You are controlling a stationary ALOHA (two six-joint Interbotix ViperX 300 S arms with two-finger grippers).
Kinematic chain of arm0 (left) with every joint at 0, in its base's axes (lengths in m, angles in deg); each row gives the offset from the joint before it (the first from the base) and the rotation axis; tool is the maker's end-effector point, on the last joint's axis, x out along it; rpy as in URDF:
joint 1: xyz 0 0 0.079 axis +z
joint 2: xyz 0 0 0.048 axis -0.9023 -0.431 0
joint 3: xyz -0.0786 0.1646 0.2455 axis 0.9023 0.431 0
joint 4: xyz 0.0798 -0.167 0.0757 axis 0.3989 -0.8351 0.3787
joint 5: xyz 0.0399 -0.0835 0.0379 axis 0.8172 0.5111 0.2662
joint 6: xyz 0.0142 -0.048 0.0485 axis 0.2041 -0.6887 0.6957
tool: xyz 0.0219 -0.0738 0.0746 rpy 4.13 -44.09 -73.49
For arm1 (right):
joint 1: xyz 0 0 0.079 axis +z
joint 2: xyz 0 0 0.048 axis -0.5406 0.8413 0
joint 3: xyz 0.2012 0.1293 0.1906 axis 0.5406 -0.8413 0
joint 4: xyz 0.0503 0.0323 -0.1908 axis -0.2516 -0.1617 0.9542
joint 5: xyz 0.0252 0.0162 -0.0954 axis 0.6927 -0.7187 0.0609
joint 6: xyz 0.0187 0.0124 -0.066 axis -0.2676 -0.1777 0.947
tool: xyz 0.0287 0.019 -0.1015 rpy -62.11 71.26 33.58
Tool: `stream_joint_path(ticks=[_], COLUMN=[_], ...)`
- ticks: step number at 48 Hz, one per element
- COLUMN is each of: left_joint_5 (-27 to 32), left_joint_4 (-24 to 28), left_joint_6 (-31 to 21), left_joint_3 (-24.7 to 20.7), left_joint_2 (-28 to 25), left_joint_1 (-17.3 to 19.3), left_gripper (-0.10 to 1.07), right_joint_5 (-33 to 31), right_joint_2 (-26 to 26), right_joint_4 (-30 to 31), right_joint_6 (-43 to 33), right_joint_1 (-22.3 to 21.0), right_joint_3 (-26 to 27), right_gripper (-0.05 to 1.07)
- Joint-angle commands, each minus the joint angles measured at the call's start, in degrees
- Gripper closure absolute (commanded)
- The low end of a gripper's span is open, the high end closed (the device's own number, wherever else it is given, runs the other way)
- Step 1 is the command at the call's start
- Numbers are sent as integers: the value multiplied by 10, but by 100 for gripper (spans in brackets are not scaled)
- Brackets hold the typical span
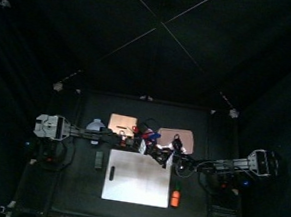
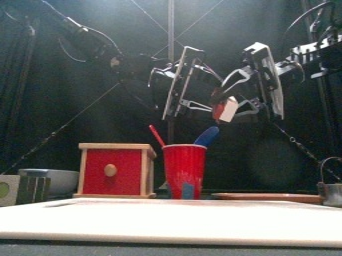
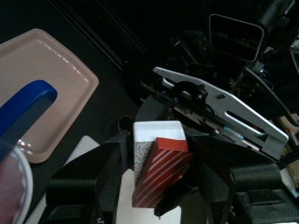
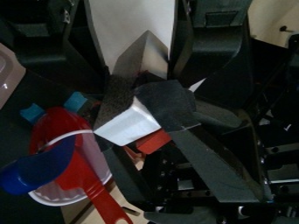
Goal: Place salmon sushi onto plate
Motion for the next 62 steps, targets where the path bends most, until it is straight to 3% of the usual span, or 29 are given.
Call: stream_joint_path(ticks=[1,18,31,45,62], left_joint_5=[-4,-4,-15,-45,-121], left_joint_4=[1,1,6,7,6], left_joint_6=[7,58,76,111,112], left_joint_3=[-10,-2,33,66,123], left_joint_2=[19,35,61,92,134], left_joint_1=[2,13,48,64,59], left_gripper=[13,13,13,13,13], right_joint_5=[5,-23,-51,-102,-202], right_joint_2=[-9,-16,-50,-91,-40], right_joint_4=[3,3,3,3,38], right_joint_6=[2,4,2,4,4], right_joint_1=[0,0,-20,-115,-258], right_joint_3=[8,7,-22,-59,-61], right_gripper=[60,60,60,60,58])
